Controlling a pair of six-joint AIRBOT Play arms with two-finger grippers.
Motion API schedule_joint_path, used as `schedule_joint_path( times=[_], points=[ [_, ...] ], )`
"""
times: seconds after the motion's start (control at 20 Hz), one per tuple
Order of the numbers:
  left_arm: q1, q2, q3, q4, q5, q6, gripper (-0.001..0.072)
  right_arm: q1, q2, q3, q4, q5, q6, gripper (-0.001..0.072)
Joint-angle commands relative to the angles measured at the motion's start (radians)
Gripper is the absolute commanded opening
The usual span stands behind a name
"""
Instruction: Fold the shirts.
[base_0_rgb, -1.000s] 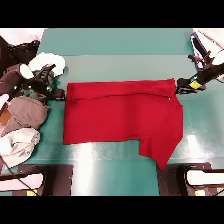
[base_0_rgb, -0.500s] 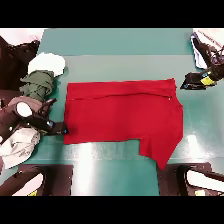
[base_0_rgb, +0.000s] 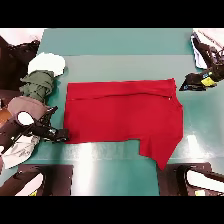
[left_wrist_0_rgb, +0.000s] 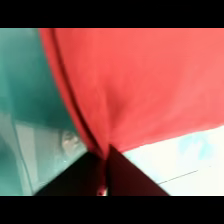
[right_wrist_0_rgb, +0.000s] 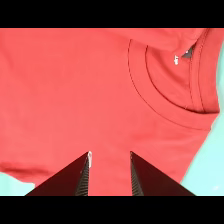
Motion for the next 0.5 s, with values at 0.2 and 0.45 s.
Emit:
schedule_joint_path(
  times=[0.2,0.45],
  points=[
    [0.000,0.007,0.123,-0.027,-0.086,0.053,0.0024,-0.001,0.095,-0.201,-0.089,0.070,0.011,0.0286],
    [0.000,0.007,0.189,-0.029,-0.072,0.062,0.0024,-0.053,0.315,-0.658,-0.127,0.042,0.036,0.0358]
  ],
)
